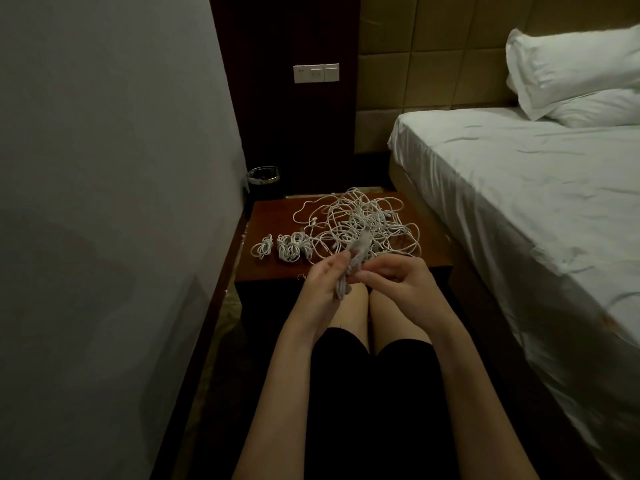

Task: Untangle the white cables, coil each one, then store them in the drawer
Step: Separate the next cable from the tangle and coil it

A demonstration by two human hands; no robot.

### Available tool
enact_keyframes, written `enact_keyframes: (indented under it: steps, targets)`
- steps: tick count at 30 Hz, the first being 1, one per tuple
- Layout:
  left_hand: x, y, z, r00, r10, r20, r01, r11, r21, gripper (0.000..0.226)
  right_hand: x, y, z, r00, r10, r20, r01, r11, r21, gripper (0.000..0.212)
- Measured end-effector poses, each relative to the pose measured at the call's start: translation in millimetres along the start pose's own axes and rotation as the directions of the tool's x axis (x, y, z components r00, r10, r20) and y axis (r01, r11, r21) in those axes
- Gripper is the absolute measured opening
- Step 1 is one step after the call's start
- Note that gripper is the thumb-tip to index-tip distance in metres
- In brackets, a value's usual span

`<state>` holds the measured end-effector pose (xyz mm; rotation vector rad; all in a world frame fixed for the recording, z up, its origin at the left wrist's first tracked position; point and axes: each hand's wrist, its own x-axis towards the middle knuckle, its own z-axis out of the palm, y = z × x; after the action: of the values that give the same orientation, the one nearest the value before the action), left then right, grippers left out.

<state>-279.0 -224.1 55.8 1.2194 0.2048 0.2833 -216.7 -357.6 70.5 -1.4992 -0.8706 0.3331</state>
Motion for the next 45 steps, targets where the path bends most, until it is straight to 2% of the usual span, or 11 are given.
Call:
enact_keyframes:
  steps: [5, 8, 14, 17, 20, 28, 31, 34, 38, 41, 45]
  targets:
    - [-1, 5, 5, 0.998, 0.040, -0.047, -0.046, 0.988, -0.146, 0.027, 2, -3, 4, 0.987, -0.106, -0.117, 0.103, 0.994, -0.028, 0.025]
    - [-1, 5, 7, 0.989, 0.061, -0.133, -0.080, 0.988, -0.136, 0.045, 4, -1, 6, 0.985, -0.094, -0.142, 0.090, 0.995, -0.040, 0.033]
    - [-3, 0, 9, 0.967, 0.166, -0.191, -0.163, 0.986, 0.032, 0.032, 3, 0, 0, 0.994, 0.061, -0.086, -0.058, 0.997, 0.047, 0.029]
    - [-5, -1, 12, 0.961, 0.207, -0.181, -0.195, 0.977, 0.081, 0.016, 3, -1, -5, 0.984, 0.168, -0.063, -0.161, 0.981, 0.107, 0.036]
    - [-8, -1, 11, 0.964, 0.231, -0.136, -0.214, 0.968, 0.130, 0.016, 1, -3, -6, 0.964, 0.258, -0.061, -0.249, 0.960, 0.124, 0.034]
    - [-8, 4, 15, 0.970, 0.243, -0.029, -0.237, 0.962, 0.136, 0.023, 4, -1, -1, 0.929, 0.245, -0.276, -0.210, 0.966, 0.150, 0.022]
    - [-5, 2, 17, 0.980, 0.194, -0.041, -0.189, 0.977, 0.095, 0.021, 3, 1, 0, 0.911, 0.242, -0.333, -0.201, 0.968, 0.153, 0.020]
    - [-4, 3, 18, 0.981, 0.134, -0.140, -0.138, 0.990, -0.019, 0.016, 6, 1, 6, 0.907, 0.243, -0.343, -0.202, 0.968, 0.152, 0.011]
    - [-3, 4, 19, 0.977, 0.069, -0.200, -0.101, 0.983, -0.153, 0.013, 6, 1, 10, 0.919, 0.290, -0.267, -0.208, 0.932, 0.297, 0.013]
    - [-2, 6, 20, 0.962, 0.038, -0.270, -0.119, 0.949, -0.292, 0.014, 3, -5, 12, 0.932, 0.259, -0.255, -0.169, 0.930, 0.326, 0.013]
    - [0, 9, 17, 0.962, -0.045, -0.270, -0.095, 0.870, -0.484, 0.011, 3, -12, 13, 0.911, 0.207, -0.358, -0.101, 0.951, 0.293, 0.009]
